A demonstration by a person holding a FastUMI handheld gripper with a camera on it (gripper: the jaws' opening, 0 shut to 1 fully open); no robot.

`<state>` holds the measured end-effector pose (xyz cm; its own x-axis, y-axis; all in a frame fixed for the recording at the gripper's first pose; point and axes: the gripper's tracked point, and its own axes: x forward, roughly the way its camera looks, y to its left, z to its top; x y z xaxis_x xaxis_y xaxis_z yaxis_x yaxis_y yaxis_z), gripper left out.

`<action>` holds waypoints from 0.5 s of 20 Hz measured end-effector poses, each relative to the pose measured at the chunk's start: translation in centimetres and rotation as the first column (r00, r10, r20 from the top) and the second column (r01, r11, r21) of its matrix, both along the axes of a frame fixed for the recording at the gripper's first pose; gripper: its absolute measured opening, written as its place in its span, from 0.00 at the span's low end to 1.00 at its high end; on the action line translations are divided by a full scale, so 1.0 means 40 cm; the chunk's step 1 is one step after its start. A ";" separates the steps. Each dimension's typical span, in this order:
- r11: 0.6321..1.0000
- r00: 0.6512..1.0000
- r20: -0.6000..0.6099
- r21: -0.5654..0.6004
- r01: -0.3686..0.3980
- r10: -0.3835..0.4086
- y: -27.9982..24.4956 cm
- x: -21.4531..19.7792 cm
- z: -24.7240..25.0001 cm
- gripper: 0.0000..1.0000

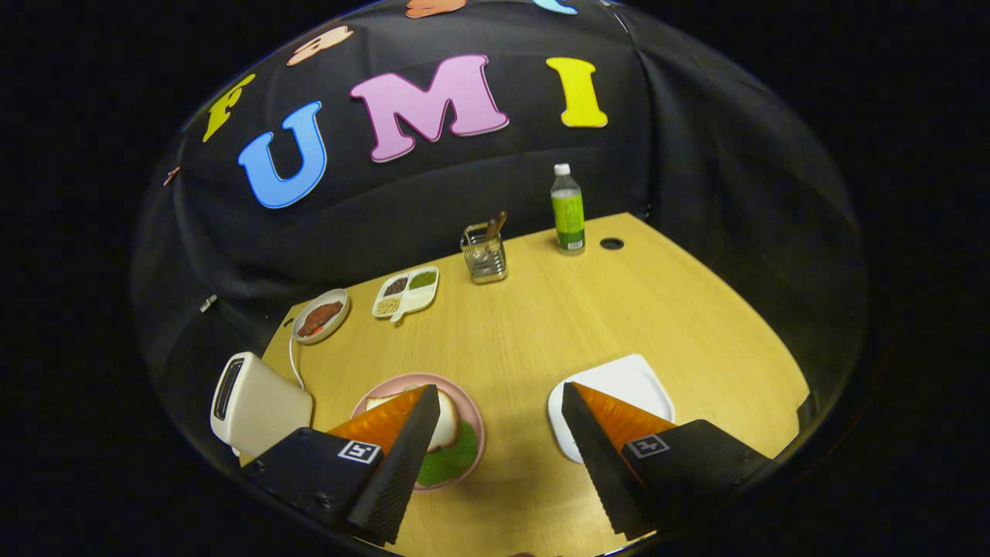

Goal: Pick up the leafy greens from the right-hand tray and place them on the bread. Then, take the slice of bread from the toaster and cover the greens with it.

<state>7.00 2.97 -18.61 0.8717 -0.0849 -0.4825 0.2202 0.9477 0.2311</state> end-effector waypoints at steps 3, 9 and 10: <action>0.997 0.995 0.098 -0.069 0.039 -0.032 -0.070 -0.018 0.120 0.98; 0.970 0.951 0.305 -0.214 0.111 -0.041 -0.149 -0.094 0.372 0.98; 0.968 0.945 0.326 -0.224 0.117 -0.039 -0.149 -0.114 0.399 0.98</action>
